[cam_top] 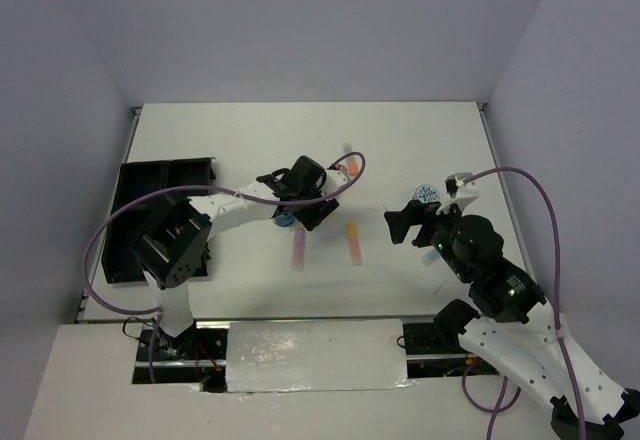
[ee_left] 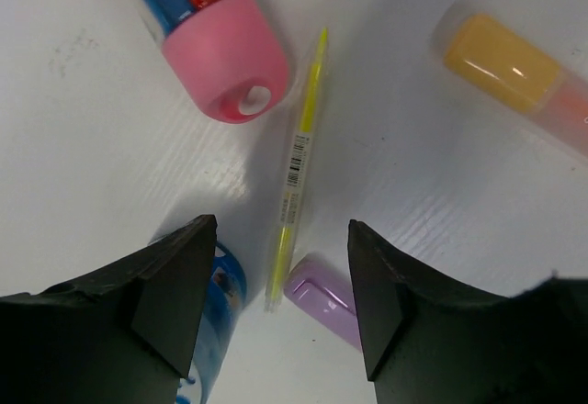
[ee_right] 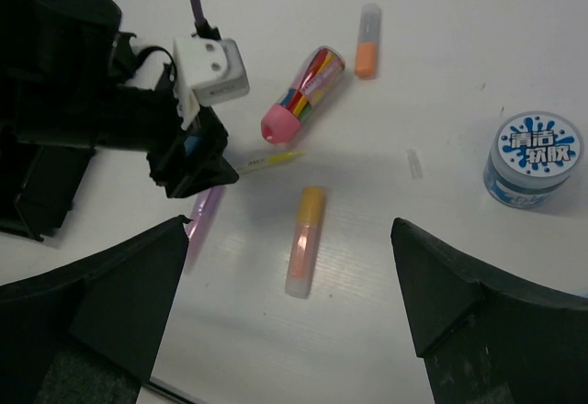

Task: Sort the stationery into containers
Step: Pick up the pen from the center of the board.

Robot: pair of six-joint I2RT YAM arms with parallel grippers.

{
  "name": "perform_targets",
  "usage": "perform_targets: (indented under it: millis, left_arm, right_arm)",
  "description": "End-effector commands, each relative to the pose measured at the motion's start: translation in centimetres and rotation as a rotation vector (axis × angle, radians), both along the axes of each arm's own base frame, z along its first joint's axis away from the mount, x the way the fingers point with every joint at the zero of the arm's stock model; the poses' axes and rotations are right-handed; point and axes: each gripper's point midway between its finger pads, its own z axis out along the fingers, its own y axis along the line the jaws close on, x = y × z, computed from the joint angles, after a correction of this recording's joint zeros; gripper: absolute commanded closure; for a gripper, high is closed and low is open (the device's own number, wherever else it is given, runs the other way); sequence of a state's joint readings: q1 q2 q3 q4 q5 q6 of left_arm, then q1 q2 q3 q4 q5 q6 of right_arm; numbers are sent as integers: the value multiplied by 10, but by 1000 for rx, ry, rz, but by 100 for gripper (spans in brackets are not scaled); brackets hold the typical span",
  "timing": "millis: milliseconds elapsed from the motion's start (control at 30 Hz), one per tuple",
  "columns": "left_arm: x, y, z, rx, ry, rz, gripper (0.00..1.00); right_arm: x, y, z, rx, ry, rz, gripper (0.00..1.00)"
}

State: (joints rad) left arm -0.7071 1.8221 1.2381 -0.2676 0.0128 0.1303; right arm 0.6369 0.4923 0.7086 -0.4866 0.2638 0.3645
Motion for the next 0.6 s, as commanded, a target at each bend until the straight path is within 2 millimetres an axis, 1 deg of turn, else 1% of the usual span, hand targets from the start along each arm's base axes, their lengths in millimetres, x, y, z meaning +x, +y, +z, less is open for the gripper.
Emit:
perform_targets:
  millis: [0,100,133,200,367,467,567]
  left_arm:
    - [8,-16,1,-39,-10,-50,30]
    - [7,-15,-7,-31,16,-45,33]
    - [7,-16,-8,-36,15,-44,34]
    - [4,-15,-15,-38,29,-44,34]
    - [4,-14,-28,-24,44,-35,36]
    - [5,-13,-32,-17,48,-33,38]
    - [5,-13,-38,-8,56,-33,43]
  right_arm:
    - [2,-6,18,54,-66,-38,2]
    - [2,-6,18,45,-57,-39,2]
    - [2,-6,18,44,-56,-39,2]
    - [2,-5,17,46,-58,-33,2]
    - [1,-4,19,50,-64,-23,2]
    - [1,-5,19,48,-69,-25,2]
    - [0,-4,19,53,-71,-19,2]
